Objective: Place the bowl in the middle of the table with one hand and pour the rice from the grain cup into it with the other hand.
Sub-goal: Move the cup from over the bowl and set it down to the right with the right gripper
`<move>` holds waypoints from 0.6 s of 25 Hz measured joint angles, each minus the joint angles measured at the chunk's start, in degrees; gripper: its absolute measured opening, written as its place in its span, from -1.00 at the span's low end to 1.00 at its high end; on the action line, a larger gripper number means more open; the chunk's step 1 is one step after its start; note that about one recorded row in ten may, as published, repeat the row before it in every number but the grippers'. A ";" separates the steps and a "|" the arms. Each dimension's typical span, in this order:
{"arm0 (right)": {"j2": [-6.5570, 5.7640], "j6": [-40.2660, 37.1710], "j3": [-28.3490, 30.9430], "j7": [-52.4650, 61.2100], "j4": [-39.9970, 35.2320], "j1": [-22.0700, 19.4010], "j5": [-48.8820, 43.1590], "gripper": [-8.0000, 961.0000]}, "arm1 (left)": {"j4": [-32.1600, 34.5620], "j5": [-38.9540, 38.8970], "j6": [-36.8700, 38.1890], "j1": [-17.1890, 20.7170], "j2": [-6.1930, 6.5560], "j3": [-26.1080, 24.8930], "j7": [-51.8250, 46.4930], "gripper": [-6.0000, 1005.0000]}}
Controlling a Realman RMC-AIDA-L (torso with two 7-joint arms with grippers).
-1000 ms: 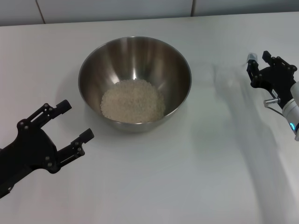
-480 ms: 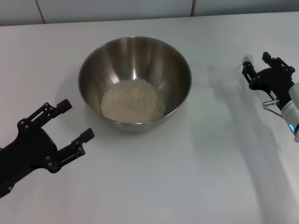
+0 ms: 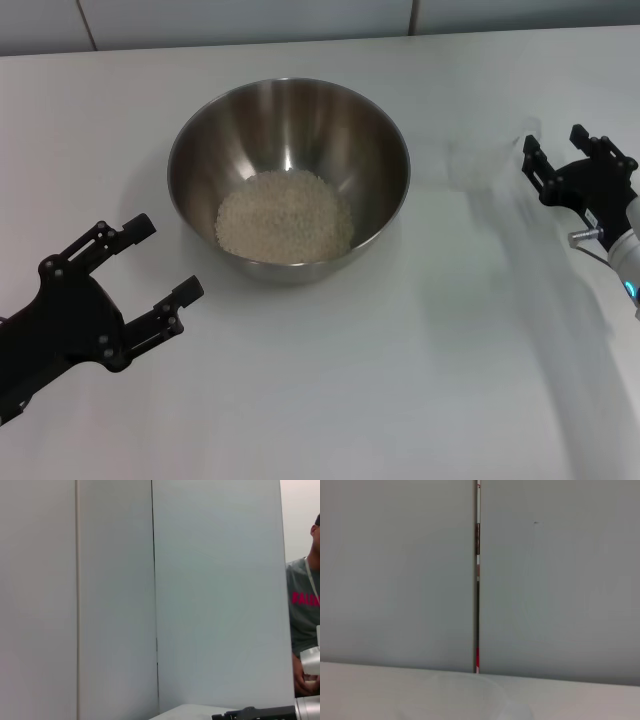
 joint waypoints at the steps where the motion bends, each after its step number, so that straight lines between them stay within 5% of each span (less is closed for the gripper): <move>1: 0.00 0.00 0.00 0.00 0.00 0.00 0.00 0.27 | 0.00 0.00 0.00 0.00 0.00 0.00 0.00 0.57; 9: -0.13 -9.85 -3.55 0.11 1.75 -5.62 -0.05 0.31 | 0.00 0.00 -0.07 0.41 0.01 -0.03 0.00 0.57; 15: -0.36 -24.90 -9.88 7.58 -1.35 -9.46 -0.70 0.34 | 0.00 0.04 -0.68 0.62 0.07 0.09 0.00 0.57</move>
